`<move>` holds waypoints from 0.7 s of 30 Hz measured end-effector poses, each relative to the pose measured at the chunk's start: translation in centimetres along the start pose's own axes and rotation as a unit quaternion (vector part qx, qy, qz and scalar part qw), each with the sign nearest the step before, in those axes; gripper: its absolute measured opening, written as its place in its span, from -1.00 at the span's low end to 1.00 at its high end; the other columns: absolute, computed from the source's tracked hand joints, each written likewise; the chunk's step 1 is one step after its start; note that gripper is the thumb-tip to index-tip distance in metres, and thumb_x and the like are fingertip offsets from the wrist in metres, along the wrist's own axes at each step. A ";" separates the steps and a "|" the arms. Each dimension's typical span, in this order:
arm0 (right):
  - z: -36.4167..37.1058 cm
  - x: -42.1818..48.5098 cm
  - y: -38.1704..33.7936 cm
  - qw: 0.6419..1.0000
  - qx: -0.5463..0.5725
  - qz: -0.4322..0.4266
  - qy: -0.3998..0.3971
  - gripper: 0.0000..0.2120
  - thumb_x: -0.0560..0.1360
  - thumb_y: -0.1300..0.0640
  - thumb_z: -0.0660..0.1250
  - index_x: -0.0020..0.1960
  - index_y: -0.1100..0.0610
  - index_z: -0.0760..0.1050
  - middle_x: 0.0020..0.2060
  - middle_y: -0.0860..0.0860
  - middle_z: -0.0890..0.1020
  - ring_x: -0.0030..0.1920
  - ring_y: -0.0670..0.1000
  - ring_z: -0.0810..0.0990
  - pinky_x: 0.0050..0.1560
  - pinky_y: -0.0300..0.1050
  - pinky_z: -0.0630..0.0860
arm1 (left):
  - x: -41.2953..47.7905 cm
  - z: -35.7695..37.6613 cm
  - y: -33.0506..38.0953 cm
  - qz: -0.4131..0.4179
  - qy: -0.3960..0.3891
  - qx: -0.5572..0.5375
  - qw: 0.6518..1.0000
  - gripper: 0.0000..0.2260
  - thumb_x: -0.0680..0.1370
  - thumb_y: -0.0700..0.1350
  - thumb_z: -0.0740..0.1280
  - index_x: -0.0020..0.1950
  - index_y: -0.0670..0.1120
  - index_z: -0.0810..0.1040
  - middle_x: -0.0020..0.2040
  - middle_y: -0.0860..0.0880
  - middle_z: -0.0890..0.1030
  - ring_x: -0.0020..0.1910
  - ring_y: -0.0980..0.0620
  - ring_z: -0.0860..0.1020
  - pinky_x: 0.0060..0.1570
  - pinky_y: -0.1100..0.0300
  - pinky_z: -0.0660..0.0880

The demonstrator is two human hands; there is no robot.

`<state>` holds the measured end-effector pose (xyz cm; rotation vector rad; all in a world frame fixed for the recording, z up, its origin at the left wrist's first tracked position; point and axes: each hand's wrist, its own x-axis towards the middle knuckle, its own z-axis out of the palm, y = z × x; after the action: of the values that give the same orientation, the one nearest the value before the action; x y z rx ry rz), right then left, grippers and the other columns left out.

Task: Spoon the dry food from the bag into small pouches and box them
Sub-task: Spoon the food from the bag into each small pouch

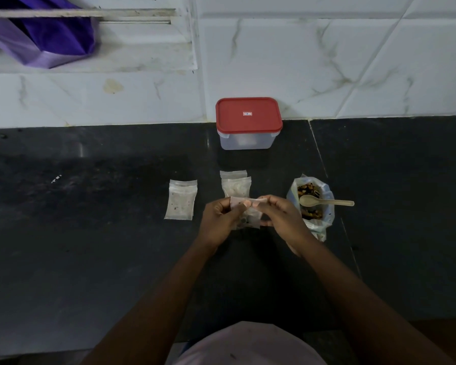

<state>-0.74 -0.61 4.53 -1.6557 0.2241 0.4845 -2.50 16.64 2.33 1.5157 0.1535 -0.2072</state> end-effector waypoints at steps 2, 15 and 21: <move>0.1 0.1 0.1 1.000 -0.014 -0.003 0.001 -0.88 0.64 0.14 0.34 0.07 0.11 0.66 -0.06 0.09 0.72 0.04 0.10 0.70 0.11 0.05 0.64 | -0.1 -0.3 0.0 -0.019 -0.002 -0.007 1.000 -0.85 0.61 -0.11 0.40 0.06 -0.15 0.72 -0.07 -0.10 0.75 -0.06 -0.04 0.72 -0.07 0.13 0.63; 0.5 0.1 0.1 0.997 0.072 0.039 0.008 -0.85 0.52 0.19 0.49 0.06 0.21 0.68 0.01 0.16 0.74 0.01 0.04 0.71 0.01 -0.08 0.69 | 0.0 -2.4 -1.2 -0.051 0.028 -0.053 0.997 -0.79 0.64 -0.17 0.35 -0.01 -0.29 0.71 -0.01 -0.22 0.74 0.06 -0.23 0.70 0.22 -0.29 0.56; 0.3 0.2 0.4 0.992 0.108 0.069 -0.008 -0.90 0.55 0.21 0.45 0.04 0.16 0.70 0.01 0.09 0.75 0.03 0.02 0.71 0.08 -0.03 0.68 | 0.0 -2.7 -1.3 -0.074 0.026 -0.054 0.995 -0.84 0.63 -0.16 0.35 -0.02 -0.15 0.73 0.01 -0.13 0.75 0.06 -0.09 0.72 0.23 -0.17 0.59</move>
<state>-0.77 -0.34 4.05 -1.4299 0.3680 0.5567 -2.74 19.31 0.95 1.4027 0.3143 -0.2732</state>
